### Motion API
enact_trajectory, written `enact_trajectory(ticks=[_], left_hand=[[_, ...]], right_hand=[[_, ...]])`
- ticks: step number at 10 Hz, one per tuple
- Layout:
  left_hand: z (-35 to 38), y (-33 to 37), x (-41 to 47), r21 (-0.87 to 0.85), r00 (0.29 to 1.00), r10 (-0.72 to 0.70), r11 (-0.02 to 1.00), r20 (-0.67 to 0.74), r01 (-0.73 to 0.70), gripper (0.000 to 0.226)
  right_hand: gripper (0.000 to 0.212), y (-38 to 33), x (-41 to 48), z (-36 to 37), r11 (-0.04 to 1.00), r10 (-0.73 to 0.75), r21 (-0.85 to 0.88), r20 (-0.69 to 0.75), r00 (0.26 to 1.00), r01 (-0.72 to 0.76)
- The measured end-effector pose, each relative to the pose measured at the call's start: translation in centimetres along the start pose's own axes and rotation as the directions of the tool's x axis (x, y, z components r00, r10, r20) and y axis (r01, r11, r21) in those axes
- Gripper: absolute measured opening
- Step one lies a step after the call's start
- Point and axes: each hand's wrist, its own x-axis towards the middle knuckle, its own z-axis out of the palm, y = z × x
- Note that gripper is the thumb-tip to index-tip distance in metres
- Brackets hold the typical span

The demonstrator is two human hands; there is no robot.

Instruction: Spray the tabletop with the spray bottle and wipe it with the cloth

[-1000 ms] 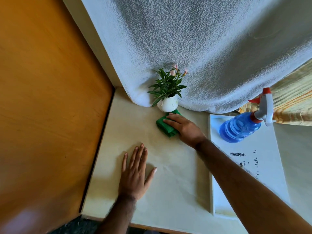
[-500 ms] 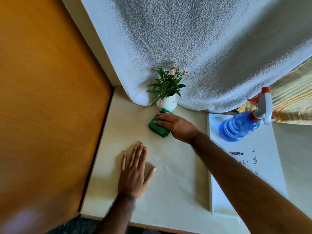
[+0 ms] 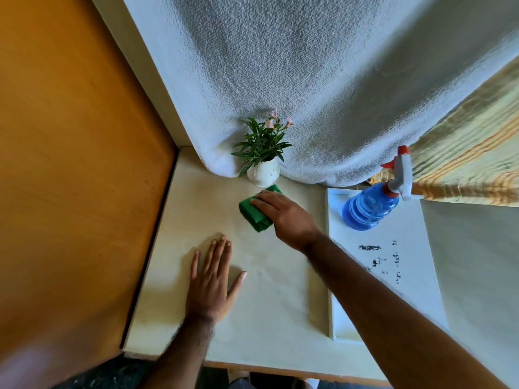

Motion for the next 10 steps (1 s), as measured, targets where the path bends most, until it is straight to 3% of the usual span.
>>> enact_trajectory(ticks=[3, 4, 6, 7, 8, 10], left_hand=[[-0.1, 0.0, -0.1, -0.055, 0.998, -0.007, 0.998, 0.055, 0.010, 0.083], [0.0, 0.1, -0.1, -0.072, 0.999, -0.004, 0.997, 0.052, 0.008, 0.083], [-0.1, 0.2, 0.0, -0.053, 1.000, 0.012, 0.999, 0.017, -0.011, 0.081], [-0.1, 0.3, -0.1, -0.063, 1.000, 0.014, 0.998, 0.027, -0.012, 0.082], [-0.1, 0.5, 0.0, -0.043, 0.999, 0.012, 0.999, 0.038, -0.011, 0.084], [-0.8, 0.7, 0.1, -0.045, 0.984, -0.011, 0.999, 0.179, 0.019, 0.101]], right_hand=[[0.049, 0.8, -14.0, -3.6, 0.948, 0.223, -0.168, -0.250, 0.942, -0.269], [0.062, 1.7, -18.7, -3.1, 0.884, 0.359, -0.188, -0.312, 0.880, -0.427], [0.068, 3.5, -23.9, -2.1, 0.783, 0.538, -0.232, -0.212, 0.816, -0.577], [0.074, 3.7, -25.7, -1.4, 0.799, 0.540, -0.274, -0.062, 0.839, -0.535], [0.085, 3.6, -25.9, -0.8, 0.774, 0.554, -0.361, -0.014, 0.833, -0.521], [0.094, 2.3, -24.8, -1.8, 0.776, 0.576, -0.345, 0.045, 0.816, -0.528]])
